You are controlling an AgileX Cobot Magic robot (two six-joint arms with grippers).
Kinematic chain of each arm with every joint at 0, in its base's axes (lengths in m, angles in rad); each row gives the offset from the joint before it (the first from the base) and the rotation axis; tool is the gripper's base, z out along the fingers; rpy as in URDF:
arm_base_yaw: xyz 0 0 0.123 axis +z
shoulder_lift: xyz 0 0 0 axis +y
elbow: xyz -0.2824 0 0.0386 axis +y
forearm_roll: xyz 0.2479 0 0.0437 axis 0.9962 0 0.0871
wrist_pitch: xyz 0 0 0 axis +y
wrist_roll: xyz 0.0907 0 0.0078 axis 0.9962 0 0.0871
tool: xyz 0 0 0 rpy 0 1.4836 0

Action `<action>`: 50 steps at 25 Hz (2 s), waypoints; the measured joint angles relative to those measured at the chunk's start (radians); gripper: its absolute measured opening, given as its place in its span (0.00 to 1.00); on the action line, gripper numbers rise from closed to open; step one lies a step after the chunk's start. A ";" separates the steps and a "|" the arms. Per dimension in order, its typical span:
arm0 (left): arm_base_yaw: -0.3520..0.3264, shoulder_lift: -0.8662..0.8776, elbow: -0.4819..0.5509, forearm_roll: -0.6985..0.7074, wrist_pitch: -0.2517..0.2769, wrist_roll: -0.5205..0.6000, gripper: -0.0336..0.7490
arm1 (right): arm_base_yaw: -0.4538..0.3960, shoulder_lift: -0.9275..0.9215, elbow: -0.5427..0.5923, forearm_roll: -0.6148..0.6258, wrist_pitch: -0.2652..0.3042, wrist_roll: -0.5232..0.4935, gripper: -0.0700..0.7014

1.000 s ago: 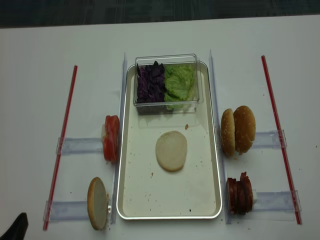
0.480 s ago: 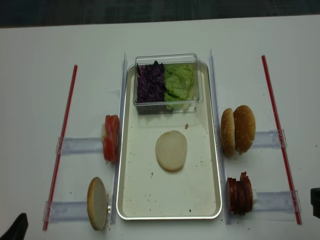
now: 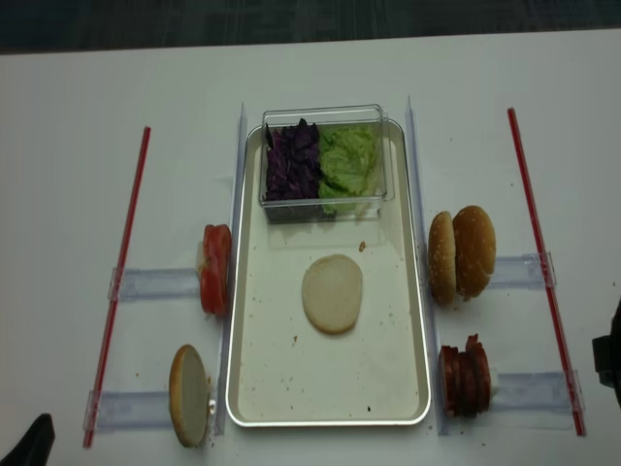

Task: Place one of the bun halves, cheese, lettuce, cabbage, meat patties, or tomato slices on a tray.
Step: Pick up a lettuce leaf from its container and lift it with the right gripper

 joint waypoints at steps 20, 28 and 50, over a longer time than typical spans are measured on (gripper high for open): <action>0.000 0.000 0.000 0.000 0.000 0.000 0.76 | 0.000 0.513 -0.368 0.001 -0.005 -0.069 0.83; 0.000 0.000 0.000 0.000 0.000 0.000 0.76 | -0.065 0.761 -0.586 0.066 -0.008 -0.121 0.83; 0.000 0.000 0.000 -0.001 0.000 0.000 0.76 | -0.115 1.206 -1.032 0.100 -0.015 -0.158 0.83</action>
